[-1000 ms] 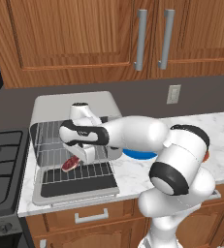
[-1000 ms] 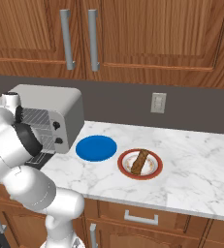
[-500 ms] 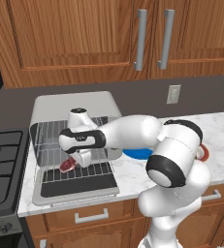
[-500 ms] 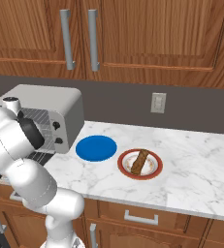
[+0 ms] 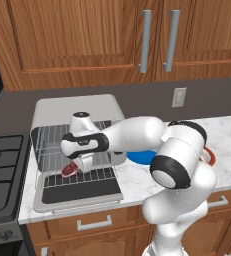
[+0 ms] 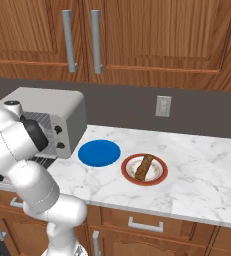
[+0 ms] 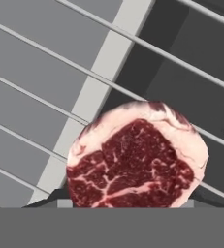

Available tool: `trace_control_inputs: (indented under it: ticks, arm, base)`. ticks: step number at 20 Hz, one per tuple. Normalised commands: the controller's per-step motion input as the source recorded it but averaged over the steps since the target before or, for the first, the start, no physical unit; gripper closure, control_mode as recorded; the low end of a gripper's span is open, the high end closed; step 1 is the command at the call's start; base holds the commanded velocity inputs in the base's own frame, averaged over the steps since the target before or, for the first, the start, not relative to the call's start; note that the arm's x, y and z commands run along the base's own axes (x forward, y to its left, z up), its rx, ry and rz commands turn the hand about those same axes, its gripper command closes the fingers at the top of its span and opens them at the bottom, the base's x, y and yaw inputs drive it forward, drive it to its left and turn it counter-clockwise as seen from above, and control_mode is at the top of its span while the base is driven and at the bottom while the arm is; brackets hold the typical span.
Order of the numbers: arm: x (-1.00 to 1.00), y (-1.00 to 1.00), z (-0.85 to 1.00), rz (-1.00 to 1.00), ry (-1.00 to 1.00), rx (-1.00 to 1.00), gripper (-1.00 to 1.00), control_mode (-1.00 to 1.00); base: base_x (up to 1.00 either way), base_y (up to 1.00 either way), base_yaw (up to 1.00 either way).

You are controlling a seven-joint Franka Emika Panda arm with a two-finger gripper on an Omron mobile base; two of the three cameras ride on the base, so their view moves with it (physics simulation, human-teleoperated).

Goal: Open the toaster oven door. Place the baguette on the top rack in the toaster oven and place the steak on the bottom rack.

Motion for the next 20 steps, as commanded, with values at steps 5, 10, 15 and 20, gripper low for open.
trace_control_inputs:
  ticks: [5, 10, 15, 20]
  arm:
    - [-0.05, 0.03, -0.30, 0.00, -0.03, 0.00, 1.00, -1.00]
    - [0.00, 0.01, -0.28, -0.03, -0.05, 0.00, 1.00, -1.00]
    - [0.00, 0.01, -0.25, -0.03, -0.01, 0.00, -1.00, -1.00]
    - [-0.02, 0.00, -0.12, -0.01, 0.00, 0.00, -1.00, -1.00]
  base:
    - [0.00, 0.00, 0.00]
    - [0.00, 0.00, 0.00]
    - [0.00, 0.00, 0.00]
    - [0.00, 0.00, 0.00]
